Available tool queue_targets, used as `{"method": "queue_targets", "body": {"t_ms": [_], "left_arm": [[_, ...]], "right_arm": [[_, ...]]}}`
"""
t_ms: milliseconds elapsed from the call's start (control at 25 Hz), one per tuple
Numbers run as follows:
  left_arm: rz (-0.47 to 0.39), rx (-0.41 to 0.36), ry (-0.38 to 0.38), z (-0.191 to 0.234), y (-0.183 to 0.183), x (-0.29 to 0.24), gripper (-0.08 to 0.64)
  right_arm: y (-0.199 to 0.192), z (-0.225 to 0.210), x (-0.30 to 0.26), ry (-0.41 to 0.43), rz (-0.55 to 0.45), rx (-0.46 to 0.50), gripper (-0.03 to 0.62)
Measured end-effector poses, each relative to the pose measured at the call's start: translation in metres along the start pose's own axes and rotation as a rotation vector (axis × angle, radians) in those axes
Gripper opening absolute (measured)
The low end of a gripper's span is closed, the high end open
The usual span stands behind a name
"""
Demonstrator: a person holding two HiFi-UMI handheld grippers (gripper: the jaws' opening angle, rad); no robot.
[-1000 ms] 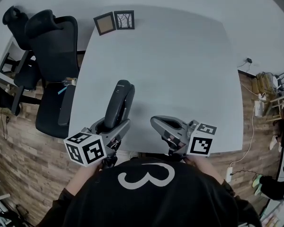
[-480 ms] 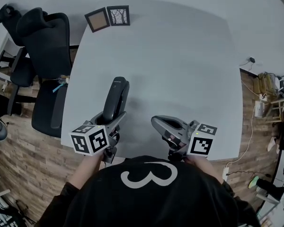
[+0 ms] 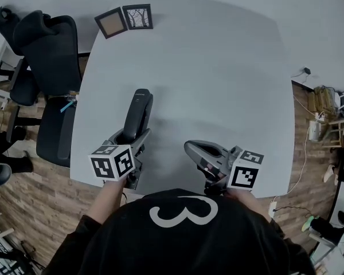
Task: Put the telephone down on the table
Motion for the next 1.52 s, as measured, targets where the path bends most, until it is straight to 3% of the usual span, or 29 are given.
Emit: {"method": "queue_targets", "body": {"t_ms": [600, 1120, 1520], "left_arm": [[0.022, -0.114, 0.136, 0.026, -0.008, -0.040, 0.295], [0.116, -0.239, 0.311, 0.029, -0.020, -0.052, 0.295], [0.129, -0.253, 0.307, 0.032, -0.021, -0.056, 0.296]], "right_arm": [[0.000, -0.020, 0.005, -0.056, 0.020, -0.032, 0.009], [-0.005, -0.025, 0.005, -0.071, 0.001, -0.064, 0.009], [-0.012, -0.016, 0.001, -0.096, -0.024, -0.071, 0.009]]}}
Point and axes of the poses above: the fingertips, and each gripper's own axes: x backward along the fingers, z to its left, y out of its top, the point moved 9 cm from there along x, backward along the fingers, and after that the axes turned 2 degrees about -z, right-handed, at the moved point
